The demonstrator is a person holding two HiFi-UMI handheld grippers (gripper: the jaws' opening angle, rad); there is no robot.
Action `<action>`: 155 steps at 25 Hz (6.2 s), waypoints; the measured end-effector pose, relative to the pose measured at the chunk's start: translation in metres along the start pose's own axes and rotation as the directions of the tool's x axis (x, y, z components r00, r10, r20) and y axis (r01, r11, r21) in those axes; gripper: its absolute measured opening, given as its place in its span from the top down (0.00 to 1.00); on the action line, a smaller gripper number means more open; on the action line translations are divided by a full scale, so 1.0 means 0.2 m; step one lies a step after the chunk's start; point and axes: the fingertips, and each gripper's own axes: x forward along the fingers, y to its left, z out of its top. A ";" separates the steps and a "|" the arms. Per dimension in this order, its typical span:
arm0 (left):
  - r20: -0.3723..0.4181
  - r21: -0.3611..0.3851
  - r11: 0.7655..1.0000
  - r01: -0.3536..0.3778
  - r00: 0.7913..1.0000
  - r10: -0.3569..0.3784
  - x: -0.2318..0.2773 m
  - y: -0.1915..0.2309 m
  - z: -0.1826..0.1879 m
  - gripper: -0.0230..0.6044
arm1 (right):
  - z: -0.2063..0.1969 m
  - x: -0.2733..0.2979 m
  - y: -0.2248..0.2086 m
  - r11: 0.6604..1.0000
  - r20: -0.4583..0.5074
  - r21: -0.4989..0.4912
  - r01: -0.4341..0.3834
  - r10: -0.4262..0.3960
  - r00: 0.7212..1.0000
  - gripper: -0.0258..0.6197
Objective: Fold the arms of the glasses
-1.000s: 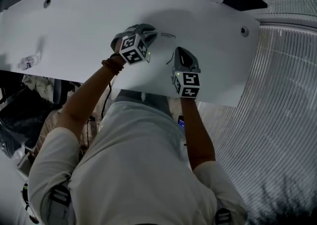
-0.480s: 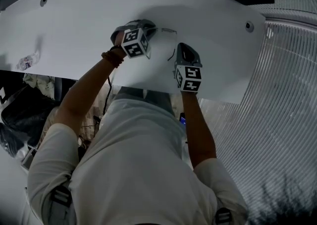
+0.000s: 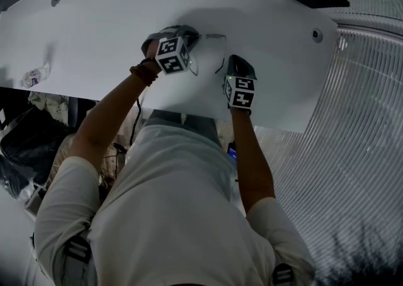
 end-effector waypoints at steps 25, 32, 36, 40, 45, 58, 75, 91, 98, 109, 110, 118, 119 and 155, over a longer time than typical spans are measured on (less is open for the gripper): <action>-0.005 0.014 1.000 0.007 1.000 -0.007 0.02 -0.02 0.00 0.92 | 0.08 0.17 0.34 0.991 -0.018 -0.032 -0.131 0.130 0.991 0.96; 0.001 0.021 1.000 0.020 1.000 -0.020 0.01 -0.02 0.01 0.92 | 0.12 0.22 0.36 0.990 -0.027 -0.055 -0.132 0.131 0.991 0.96; 0.000 0.027 0.999 0.020 1.000 -0.020 0.02 -0.03 0.01 0.92 | 0.14 0.23 0.35 0.990 -0.022 -0.059 -0.130 0.129 0.991 0.96; -0.004 0.029 0.999 0.025 1.000 -0.025 0.02 -0.04 0.00 0.92 | 0.13 0.23 0.35 0.991 -0.023 -0.059 -0.124 0.123 0.992 0.96; -0.002 0.033 0.999 0.024 1.000 -0.024 0.02 -0.03 0.00 0.92 | 0.10 0.12 0.36 0.991 -0.017 -0.053 -0.127 0.126 0.992 0.96; -0.003 0.045 0.998 0.035 0.999 -0.034 0.02 -0.03 0.00 0.92 | -0.15 -0.05 0.94 0.925 -0.090 -0.129 -0.359 0.349 0.933 0.96; -0.007 0.081 0.996 0.044 0.999 -0.044 0.02 -0.04 0.00 0.92 | -0.14 0.05 0.72 0.944 -0.122 -0.156 -0.292 0.275 0.954 0.96; -0.014 0.135 0.989 0.059 0.998 -0.058 0.02 -0.07 0.00 0.92 | 0.02 0.17 0.40 0.964 -0.098 -0.174 -0.201 0.186 0.978 0.96; -0.024 0.166 0.984 0.067 0.998 -0.064 0.02 -0.10 0.00 0.92 | 0.03 0.20 0.37 0.963 -0.104 -0.186 -0.196 0.179 0.978 0.96; -0.042 0.262 0.965 0.015 0.999 -0.004 0.04 -0.19 -0.05 0.89 | -0.11 0.08 0.36 0.986 -0.125 -0.088 -0.138 0.127 0.984 0.96; -0.042 0.264 0.964 0.012 0.999 -0.001 0.04 -0.20 -0.06 0.87 | -0.13 0.07 0.36 0.988 -0.124 -0.076 -0.134 0.124 0.984 0.96; -0.043 0.272 0.962 -0.016 0.999 0.028 0.05 -0.21 -0.08 0.84 | -0.23 0.00 0.34 0.993 -0.106 -0.041 -0.114 0.110 0.988 0.96; -0.039 0.264 0.965 -0.007 0.999 0.018 0.05 -0.21 -0.07 0.83 | -0.22 -0.01 0.34 0.993 -0.095 -0.039 -0.115 0.110 0.989 0.96; 0.695 -0.536 0.843 0.044 0.590 0.411 -1.65 -0.12 0.87 0.96 | 1.18 -1.42 0.72 0.959 0.621 -0.144 -0.246 0.281 0.732 0.96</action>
